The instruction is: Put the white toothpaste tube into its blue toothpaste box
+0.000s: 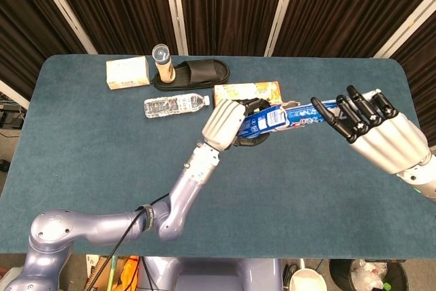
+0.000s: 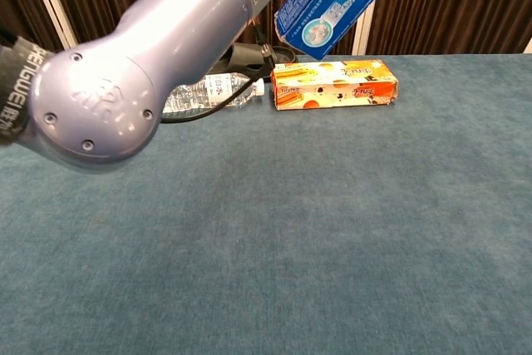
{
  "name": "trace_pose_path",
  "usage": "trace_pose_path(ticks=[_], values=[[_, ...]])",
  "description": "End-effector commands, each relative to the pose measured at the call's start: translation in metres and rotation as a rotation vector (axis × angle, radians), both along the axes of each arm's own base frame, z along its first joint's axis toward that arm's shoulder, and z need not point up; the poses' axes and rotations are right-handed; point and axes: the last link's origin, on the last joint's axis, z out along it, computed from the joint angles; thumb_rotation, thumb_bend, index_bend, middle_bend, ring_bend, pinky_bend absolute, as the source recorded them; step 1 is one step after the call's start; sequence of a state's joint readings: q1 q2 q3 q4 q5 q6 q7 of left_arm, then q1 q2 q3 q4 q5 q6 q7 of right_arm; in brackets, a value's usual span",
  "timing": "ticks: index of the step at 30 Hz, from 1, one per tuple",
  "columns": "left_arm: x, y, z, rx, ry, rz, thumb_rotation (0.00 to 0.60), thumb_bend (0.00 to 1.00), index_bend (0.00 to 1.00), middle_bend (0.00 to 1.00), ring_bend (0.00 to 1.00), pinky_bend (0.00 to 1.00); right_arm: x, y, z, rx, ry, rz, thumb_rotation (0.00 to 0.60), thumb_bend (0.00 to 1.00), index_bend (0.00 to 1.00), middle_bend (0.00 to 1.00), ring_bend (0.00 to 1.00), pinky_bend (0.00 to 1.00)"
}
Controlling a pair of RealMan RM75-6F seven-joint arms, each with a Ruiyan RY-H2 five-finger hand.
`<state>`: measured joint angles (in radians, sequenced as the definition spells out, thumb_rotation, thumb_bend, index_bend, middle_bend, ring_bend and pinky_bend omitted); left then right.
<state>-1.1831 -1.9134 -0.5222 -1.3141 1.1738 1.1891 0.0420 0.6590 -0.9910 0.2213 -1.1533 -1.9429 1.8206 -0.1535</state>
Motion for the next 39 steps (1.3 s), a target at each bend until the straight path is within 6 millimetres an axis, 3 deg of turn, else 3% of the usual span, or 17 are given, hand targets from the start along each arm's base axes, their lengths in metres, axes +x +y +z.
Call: trace_pose_path(ticks=[1,9,15,39], values=[[0.0,-0.001,-0.004,-0.005,-0.004,-0.004,0.6,0.43,0.48,0.59,0.57,0.63,-0.001,0.0,0.002,0.005,0.001,-0.005,0.6,0.51,0.17,0.55,0.41,0.27],[0.002,-0.003,-0.01,-0.022,-0.018,0.002,0.6,0.43,0.48,0.59,0.57,0.63,-0.001,0.0,0.005,0.009,-0.015,-0.007,0.6,0.44,0.0,0.51,0.38,0.22],[0.006,-0.002,-0.012,-0.022,-0.016,0.002,0.6,0.43,0.48,0.59,0.57,0.63,0.0,0.003,0.006,0.007,-0.037,0.002,0.6,0.42,0.0,0.47,0.35,0.18],[0.016,-0.013,-0.014,-0.014,-0.113,-0.065,0.6,0.42,0.45,0.55,0.54,0.62,-0.003,0.008,0.006,0.026,-0.07,-0.008,0.6,0.42,0.0,0.47,0.34,0.18]])
